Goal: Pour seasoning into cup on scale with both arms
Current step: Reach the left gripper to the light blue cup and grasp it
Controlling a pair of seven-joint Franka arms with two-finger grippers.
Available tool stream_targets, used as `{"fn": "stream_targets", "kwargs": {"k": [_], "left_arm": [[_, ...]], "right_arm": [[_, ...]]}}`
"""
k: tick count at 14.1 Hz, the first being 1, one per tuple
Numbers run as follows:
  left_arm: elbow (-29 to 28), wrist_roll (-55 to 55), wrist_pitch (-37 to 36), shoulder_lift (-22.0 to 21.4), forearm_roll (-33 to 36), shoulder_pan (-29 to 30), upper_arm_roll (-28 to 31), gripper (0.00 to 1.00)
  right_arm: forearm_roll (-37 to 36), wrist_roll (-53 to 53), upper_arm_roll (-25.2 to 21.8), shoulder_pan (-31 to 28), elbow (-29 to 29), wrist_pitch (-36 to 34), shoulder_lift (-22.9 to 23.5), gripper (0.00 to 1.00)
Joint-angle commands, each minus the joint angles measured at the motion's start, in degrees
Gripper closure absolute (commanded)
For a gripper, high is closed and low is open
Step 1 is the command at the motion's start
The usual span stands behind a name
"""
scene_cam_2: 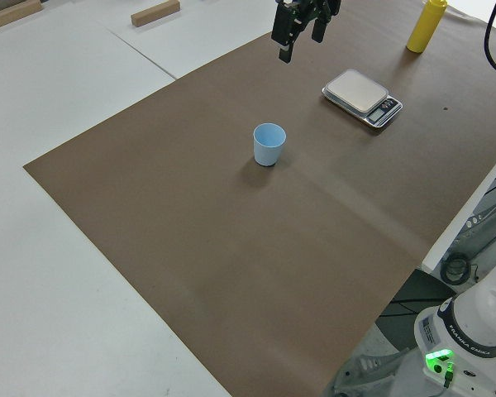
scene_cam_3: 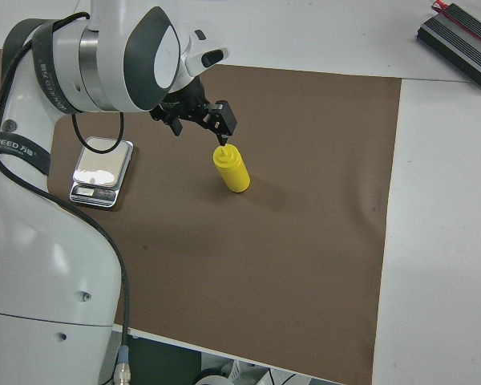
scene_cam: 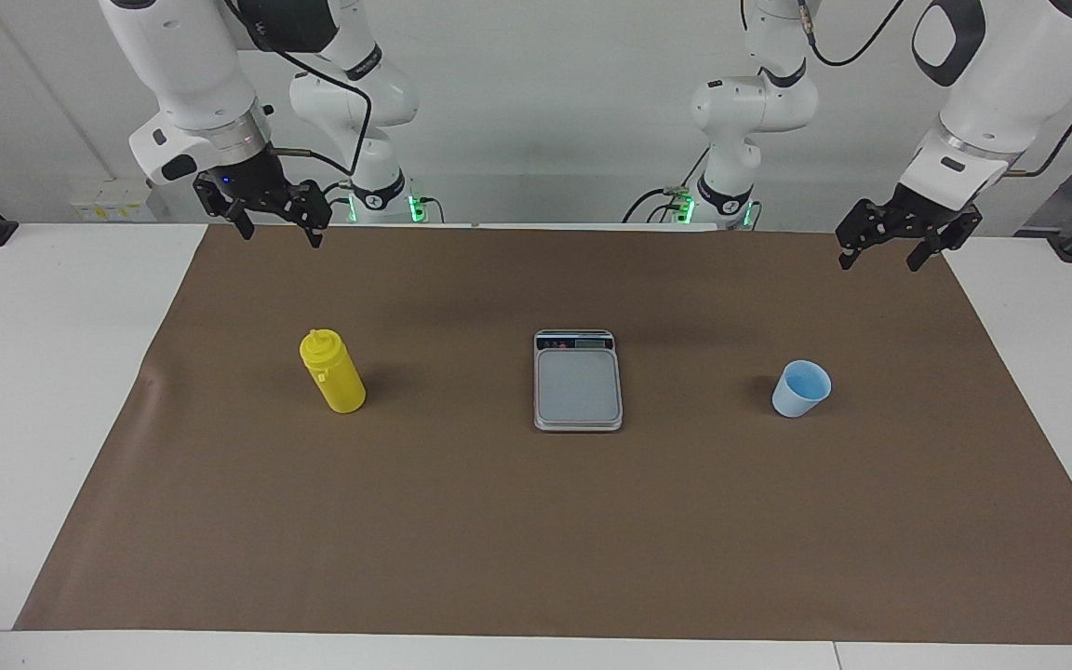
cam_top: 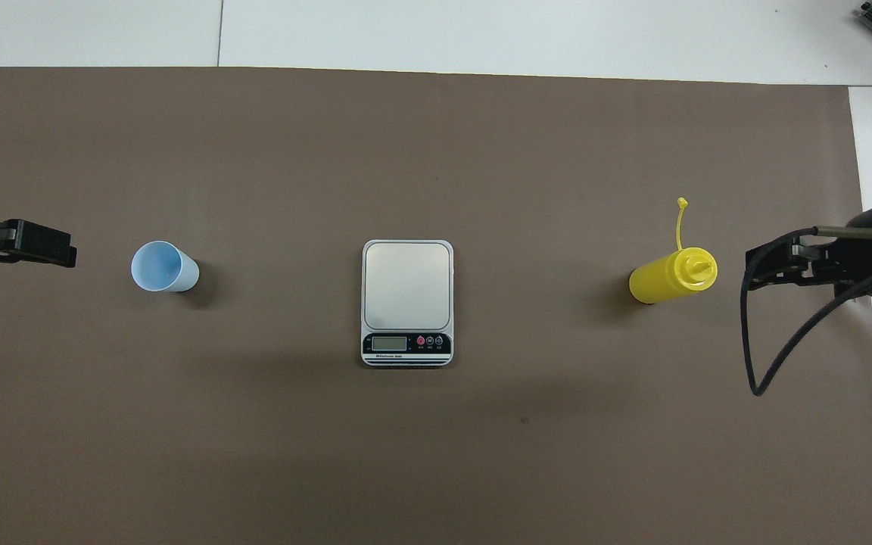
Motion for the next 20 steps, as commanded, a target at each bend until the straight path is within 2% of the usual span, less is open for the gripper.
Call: {"fn": "stream_targets", "kwargs": {"k": [1,5,8,14,18,20], "left_arm": [[-0.7,0.6,-0.1,-0.9,-0.9,-0.1,0.2,0.0],[-1.4,1.1,0.7,-1.2,-0.9,-0.1,0.2,0.0],[-6.9,0.4,6.5,-2.8,-0.9,0.0,0.2,0.0],[-12.9,0.3,15.8,1.3,-0.9,1.8,0.3,0.0],[-22.7,-2.7,28.4,3.0,-0.9,1.9,0.3,0.0],[-24.2,-3.0,31.1,3.8,-0.9,2.7,0.3,0.0]], "right_arm": [[1.2,-1.5,0.2,-0.9,-1.4,-0.3,-1.3,0.0],[1.2,-1.5,0.2,-0.8,-1.4,-0.3,-1.3,0.0],[1.2,-1.5,0.3,-0.9,-1.4,-0.3,-1.3,0.0],[1.2,-1.5,0.3,-0.8,-1.4,-0.3,-1.3,0.0],[1.2,-1.5,0.3,-0.8,-1.4,-0.3,-1.3,0.0],[1.2,-1.5,0.2,-0.9,-1.4,-0.3,-1.3,0.0]]}}
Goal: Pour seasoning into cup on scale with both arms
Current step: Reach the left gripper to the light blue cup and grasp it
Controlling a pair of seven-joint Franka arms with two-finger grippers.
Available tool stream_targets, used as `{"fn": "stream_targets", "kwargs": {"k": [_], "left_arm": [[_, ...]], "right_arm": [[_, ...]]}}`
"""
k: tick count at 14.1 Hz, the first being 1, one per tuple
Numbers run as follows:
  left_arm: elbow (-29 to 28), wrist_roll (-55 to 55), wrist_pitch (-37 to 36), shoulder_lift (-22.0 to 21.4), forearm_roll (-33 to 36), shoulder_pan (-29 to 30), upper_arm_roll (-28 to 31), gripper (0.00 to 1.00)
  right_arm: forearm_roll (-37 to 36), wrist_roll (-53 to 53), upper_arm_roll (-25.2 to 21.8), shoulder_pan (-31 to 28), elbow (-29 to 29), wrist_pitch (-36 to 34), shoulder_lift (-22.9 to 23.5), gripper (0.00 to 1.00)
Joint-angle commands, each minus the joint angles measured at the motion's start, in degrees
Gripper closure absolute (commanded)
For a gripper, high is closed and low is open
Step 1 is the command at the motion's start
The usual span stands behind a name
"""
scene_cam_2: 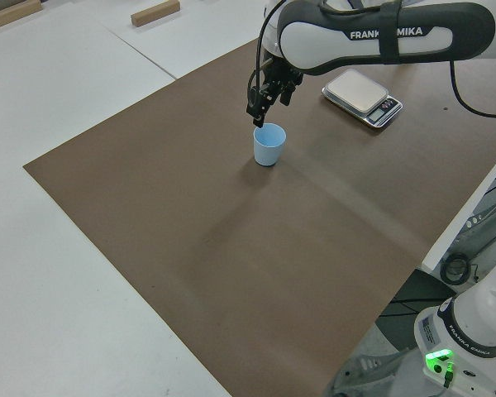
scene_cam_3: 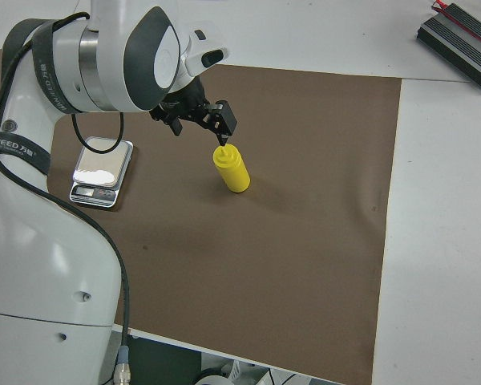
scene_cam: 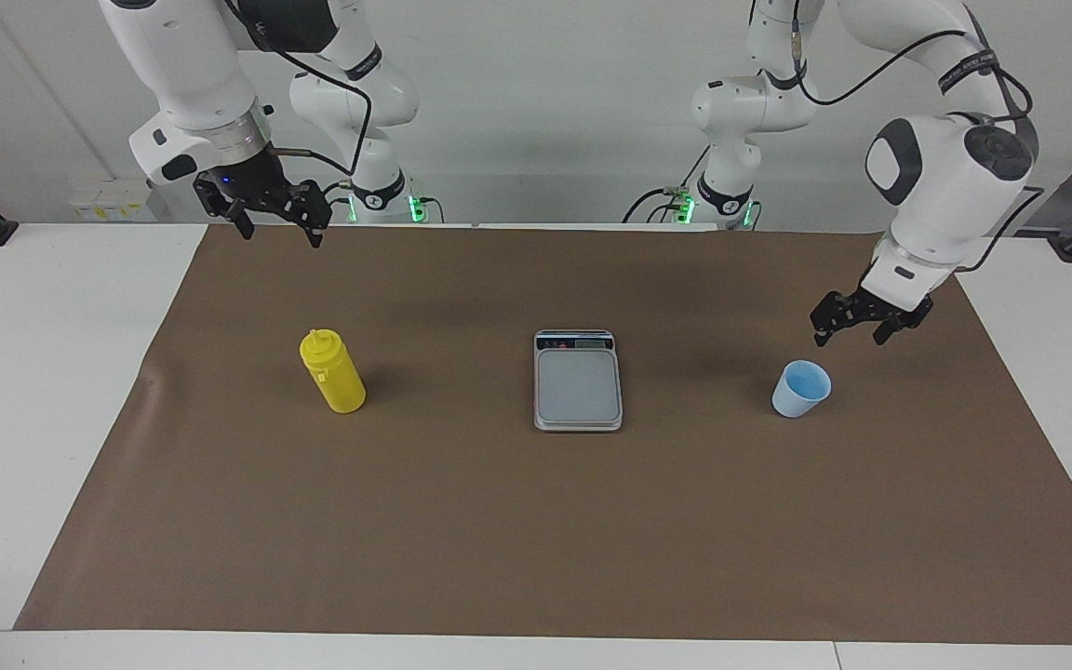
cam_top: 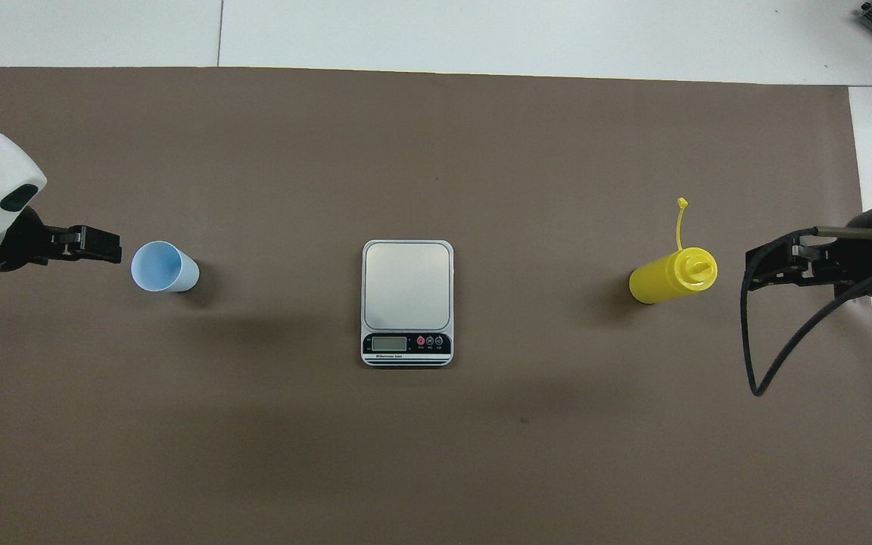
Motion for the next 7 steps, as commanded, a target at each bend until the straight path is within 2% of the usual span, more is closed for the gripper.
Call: {"fn": "stream_targets", "kwargs": {"k": [1,7], "left_arm": [[-2.7,-0.8,3.6,0.5,-0.8,2.2,-0.4,0.0],[-7.3,-12.9,9.5,2.2,-0.8,1.9,-0.5,0.0]], "right_arm": [[1.2,-1.5,0.2,-0.9,-1.4,-0.3,-1.3,0.0],[1.2,-1.5,0.3,-0.8,-1.4,-0.3,-1.3,0.0]]}}
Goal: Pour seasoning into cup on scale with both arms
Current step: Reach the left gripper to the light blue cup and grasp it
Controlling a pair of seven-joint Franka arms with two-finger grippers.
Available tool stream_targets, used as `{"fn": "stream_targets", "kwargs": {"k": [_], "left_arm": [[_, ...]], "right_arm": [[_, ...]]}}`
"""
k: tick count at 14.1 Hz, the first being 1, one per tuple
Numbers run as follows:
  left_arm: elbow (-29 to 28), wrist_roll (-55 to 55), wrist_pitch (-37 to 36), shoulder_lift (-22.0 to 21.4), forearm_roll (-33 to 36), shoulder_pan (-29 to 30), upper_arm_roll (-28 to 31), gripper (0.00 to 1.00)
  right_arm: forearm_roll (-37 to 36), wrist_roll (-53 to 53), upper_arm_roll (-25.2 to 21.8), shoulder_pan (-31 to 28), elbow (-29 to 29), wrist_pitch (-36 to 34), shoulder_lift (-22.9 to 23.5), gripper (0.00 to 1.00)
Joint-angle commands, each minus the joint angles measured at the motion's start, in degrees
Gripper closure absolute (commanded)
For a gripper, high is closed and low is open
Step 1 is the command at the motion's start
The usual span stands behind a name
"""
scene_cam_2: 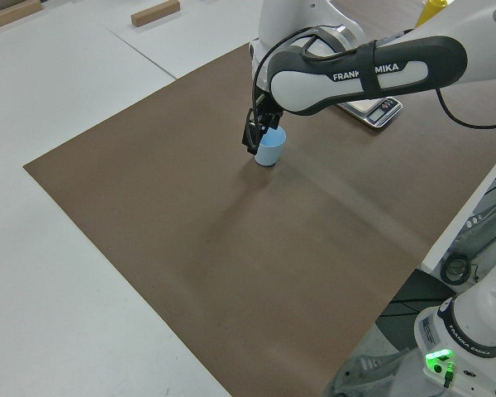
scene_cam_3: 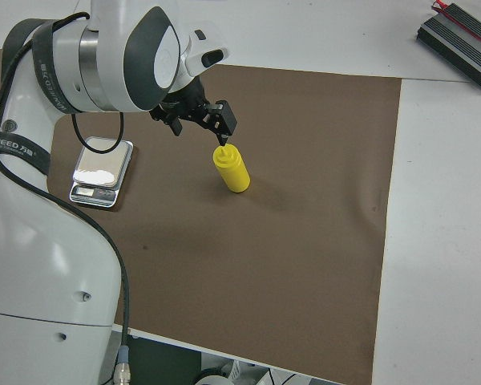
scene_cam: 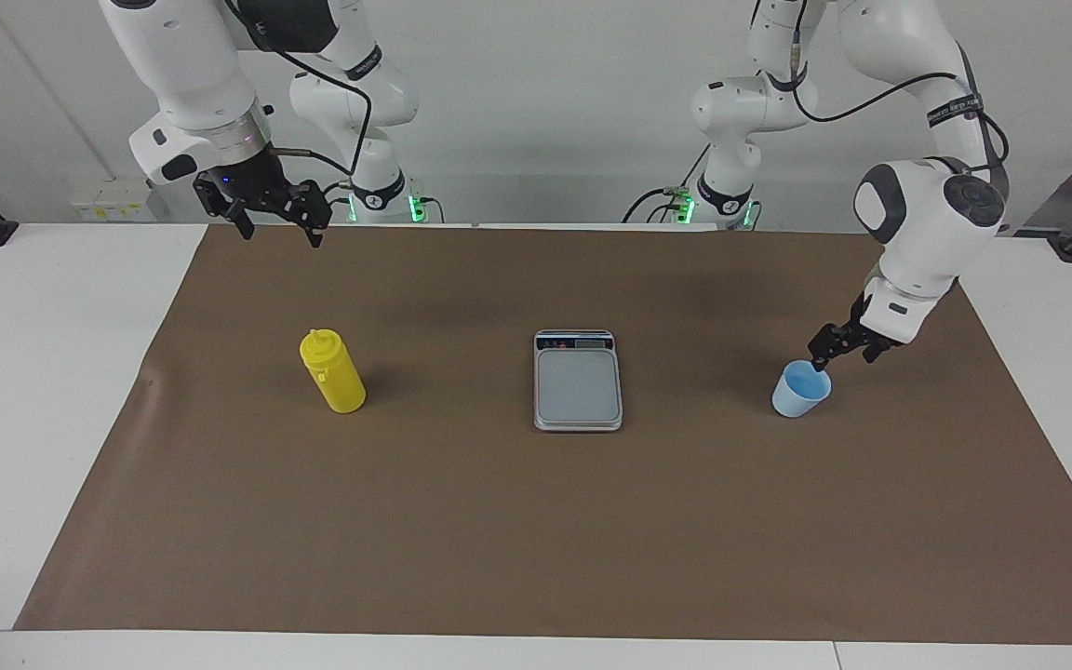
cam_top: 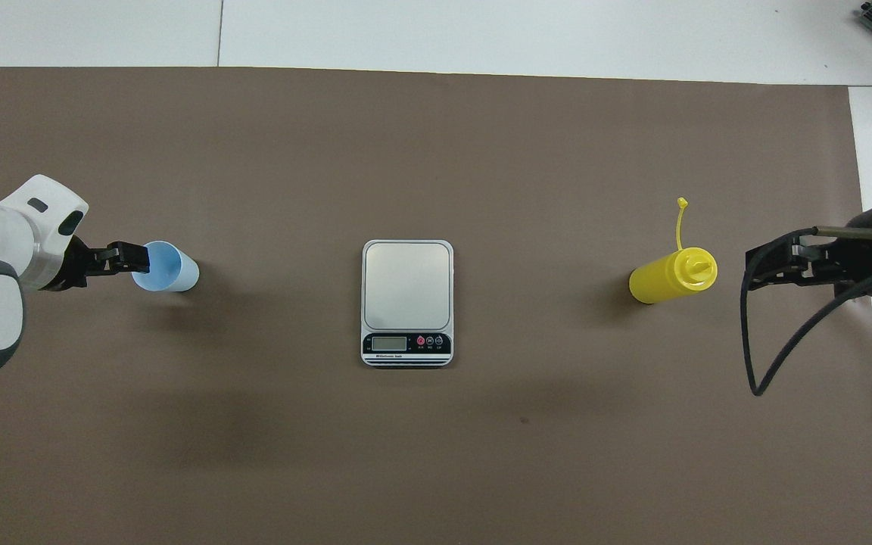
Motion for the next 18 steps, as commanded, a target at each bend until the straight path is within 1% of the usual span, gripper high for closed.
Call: {"fn": "stream_targets", "kwargs": {"k": [1,3,8,9,10,11,12,13,17,18], "left_arm": [[-2.3,-5.4,2.5,0.6,-1.0,-0.1,-0.2,0.0],[-2.3,-5.7,3.0,1.1,-2.5,-0.2,-0.1,0.0],[-3.0,-7.5,6.3,3.9,-2.7,-1.4,-0.1,0.0],[-3.0,-7.7,6.2,4.0,-2.7,-1.5,-0.1,0.05],[-2.9,-8.9,6.1,4.1,-2.7,-1.5,-0.1,0.34],[-2.9,-9.4,6.1,4.1,-2.7,-1.9,-0.1,0.67],[-2.9,-8.9,6.0,4.0,-2.7,-2.1,-0.1,0.96],[-2.6,-8.8,5.9,4.1,-2.6,-2.2,-0.1,1.0],[-1.4,-6.1,4.0,4.3,-2.6,-1.7,-0.1,1.0],[0.8,-5.9,2.0,4.5,-2.6,-1.6,-0.1,1.0]], "right_arm": [[1.2,-1.5,0.2,-0.8,-1.4,-0.3,-1.3,0.0],[1.2,-1.5,0.2,-0.9,-1.4,-0.3,-1.3,0.0],[1.2,-1.5,0.2,-0.9,-1.4,-0.3,-1.3,0.0],[1.2,-1.5,0.2,-0.8,-1.4,-0.3,-1.3,0.0],[1.2,-1.5,0.2,-0.8,-1.4,-0.3,-1.3,0.0],[1.2,-1.5,0.2,-0.9,-1.4,-0.3,-1.3,0.0],[1.2,-1.5,0.2,-0.9,-1.4,-0.3,-1.3,0.0],[1.2,-1.5,0.3,-0.8,-1.4,-0.3,-1.3,0.0],[1.2,-1.5,0.3,-0.9,-1.4,-0.3,-1.3,0.0],[1.2,-1.5,0.2,-0.9,-1.4,-0.3,-1.3,0.0]]}}
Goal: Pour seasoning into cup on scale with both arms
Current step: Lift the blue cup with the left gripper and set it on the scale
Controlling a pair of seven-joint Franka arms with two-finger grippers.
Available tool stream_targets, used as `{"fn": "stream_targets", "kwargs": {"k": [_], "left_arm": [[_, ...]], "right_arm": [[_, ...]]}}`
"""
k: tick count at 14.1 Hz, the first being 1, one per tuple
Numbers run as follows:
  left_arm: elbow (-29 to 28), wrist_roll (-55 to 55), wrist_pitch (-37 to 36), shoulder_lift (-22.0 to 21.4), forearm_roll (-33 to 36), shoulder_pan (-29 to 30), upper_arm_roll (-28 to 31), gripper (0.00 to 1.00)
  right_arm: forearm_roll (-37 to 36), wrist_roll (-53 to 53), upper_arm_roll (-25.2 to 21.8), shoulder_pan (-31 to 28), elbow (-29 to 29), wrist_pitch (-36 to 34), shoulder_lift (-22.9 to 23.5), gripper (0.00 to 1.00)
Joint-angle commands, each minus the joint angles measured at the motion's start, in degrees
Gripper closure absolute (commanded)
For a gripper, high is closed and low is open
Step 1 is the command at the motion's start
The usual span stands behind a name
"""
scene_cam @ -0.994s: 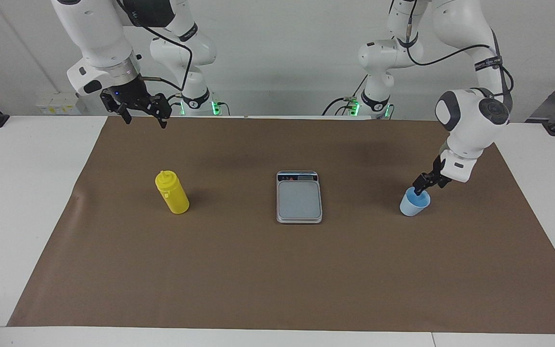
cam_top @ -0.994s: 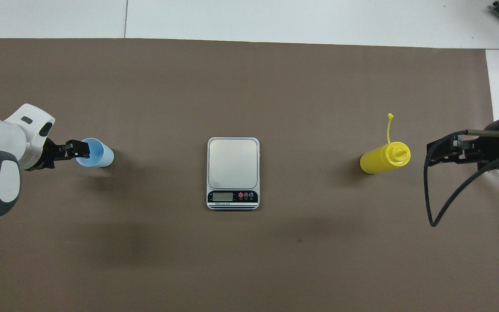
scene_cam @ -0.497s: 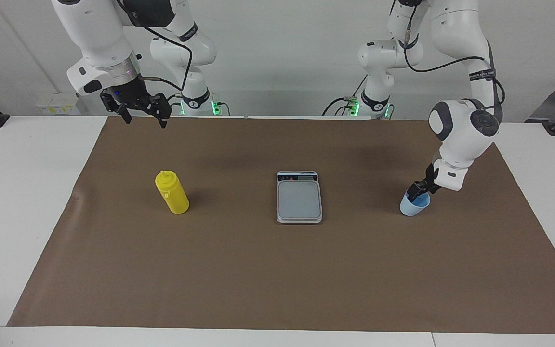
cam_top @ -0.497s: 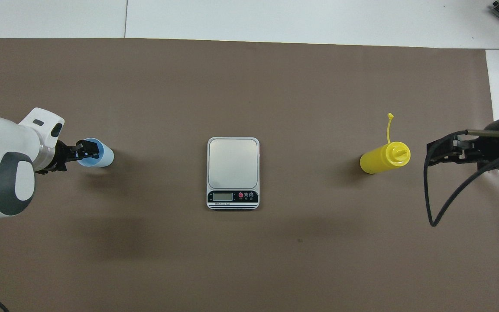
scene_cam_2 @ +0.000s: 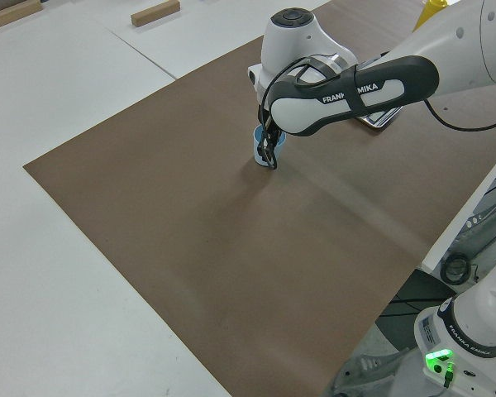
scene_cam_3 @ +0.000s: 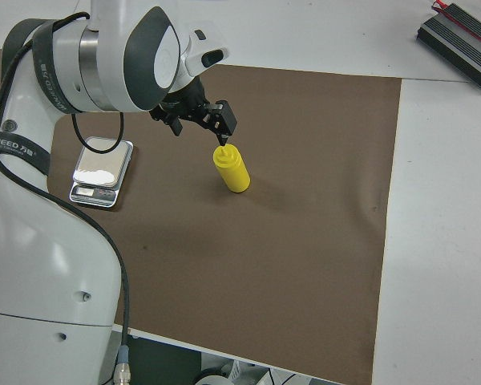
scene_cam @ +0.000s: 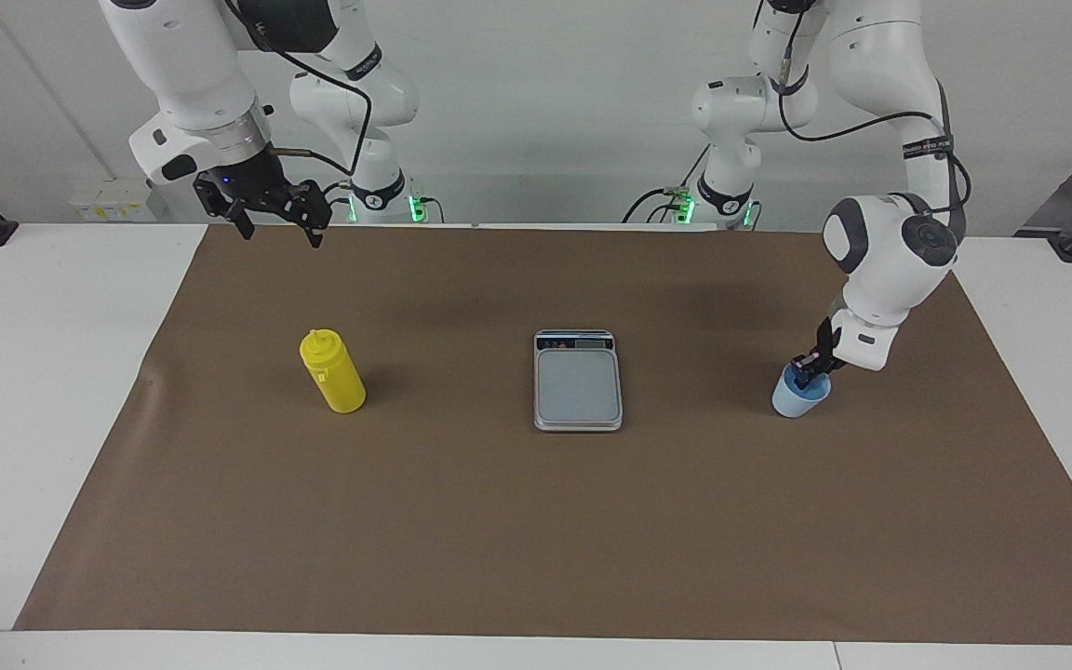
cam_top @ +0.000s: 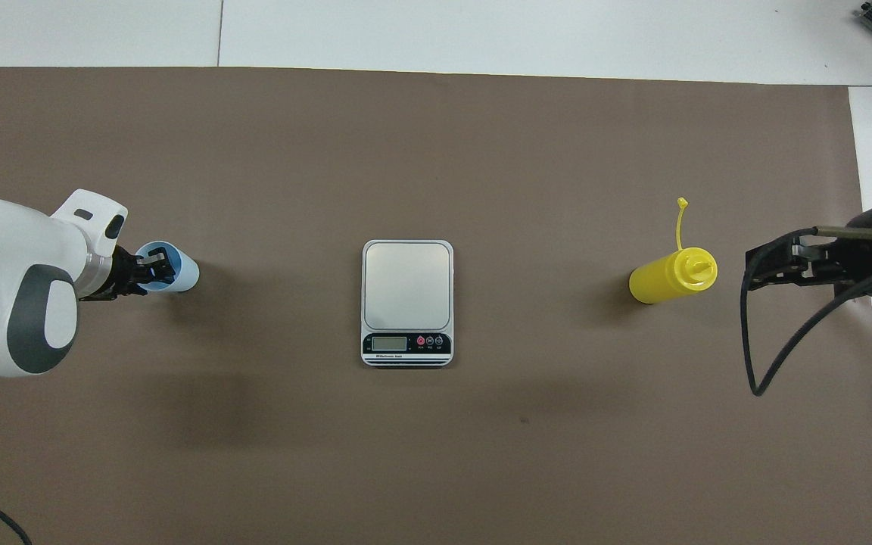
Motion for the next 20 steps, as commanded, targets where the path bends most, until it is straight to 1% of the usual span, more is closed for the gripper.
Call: {"fn": "stream_targets", "kwargs": {"k": [1,4,5,7,10,12,13,16,18,20], "left_arm": [[5.6,1.6,-5.3,0.5,-0.7,-0.3,0.6,1.0],[16.0,1.7,-13.4,2.2,-1.6,-0.3,0.5,1.0],[17.8,1.6,-15.3,2.1,-3.8,-0.4,0.5,1.0],[20.0,1.3,-18.4,2.1,-5.1,-1.5,-0.1,1.0],[23.3,0.4,-21.1,2.4,-5.1,-2.8,-4.5,1.0],[24.9,-3.4,-20.8,3.2,-4.6,-5.9,-5.8,1.0],[25.2,-5.4,-20.3,3.5,-4.6,-8.9,-5.8,1.0],[25.0,-12.9,-15.5,3.6,-4.5,-15.9,-5.8,1.0],[25.2,-15.5,-13.8,4.6,-4.4,-19.1,-5.8,1.0],[25.3,-18.7,-11.6,6.9,-3.8,-23.2,-5.6,1.0]], "right_arm": [[1.2,-1.5,0.3,-0.9,-1.4,-0.3,-1.3,0.0],[1.2,-1.5,0.2,-0.9,-1.4,-0.3,-1.3,0.0],[1.2,-1.5,0.3,-0.9,-1.4,-0.3,-1.3,0.0],[1.2,-1.5,0.3,-0.8,-1.4,-0.3,-1.3,0.0],[1.2,-1.5,0.3,-0.9,-1.4,-0.3,-1.3,0.0],[1.2,-1.5,0.2,-0.8,-1.4,-0.3,-1.3,0.0],[1.2,-1.5,0.2,-0.9,-1.4,-0.3,-1.3,0.0],[1.2,-1.5,0.2,-0.9,-1.4,-0.3,-1.3,0.0],[1.2,-1.5,0.2,-0.9,-1.4,-0.3,-1.3,0.0],[1.2,-1.5,0.2,-0.9,-1.4,-0.3,-1.3,0.0]]}}
